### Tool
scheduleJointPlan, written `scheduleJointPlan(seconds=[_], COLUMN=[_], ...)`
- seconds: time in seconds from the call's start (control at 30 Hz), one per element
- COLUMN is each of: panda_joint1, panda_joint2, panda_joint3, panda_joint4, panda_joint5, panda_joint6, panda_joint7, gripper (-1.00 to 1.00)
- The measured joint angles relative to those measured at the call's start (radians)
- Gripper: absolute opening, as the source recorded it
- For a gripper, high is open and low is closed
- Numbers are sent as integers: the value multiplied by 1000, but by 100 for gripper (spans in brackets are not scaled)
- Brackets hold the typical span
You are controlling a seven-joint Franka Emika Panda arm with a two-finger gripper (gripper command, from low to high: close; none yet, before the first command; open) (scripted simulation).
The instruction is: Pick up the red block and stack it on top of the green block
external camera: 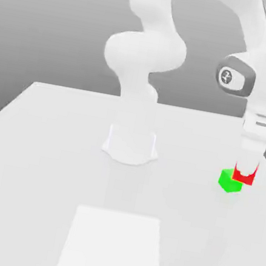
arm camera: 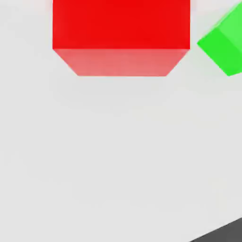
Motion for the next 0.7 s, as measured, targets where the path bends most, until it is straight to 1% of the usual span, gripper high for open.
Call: scheduleJointPlan(seconds=[0.17, 0.33, 0.57, 0.63, 0.7], panda_joint1=[111, 48, -37, -45, -50], panda_joint2=[-45, 28, 168, 208, 246], panda_joint3=[113, 175, 207, 204, 202], panda_joint4=[-45, -47, -43, -43, -46], panda_joint5=[16, -110, -308, -349, -368], panda_joint6=[-8, 51, 176, 217, 260], panda_joint7=[72, 172, 310, 338, 351], gripper=[-100, -100, -100, -100, -100])
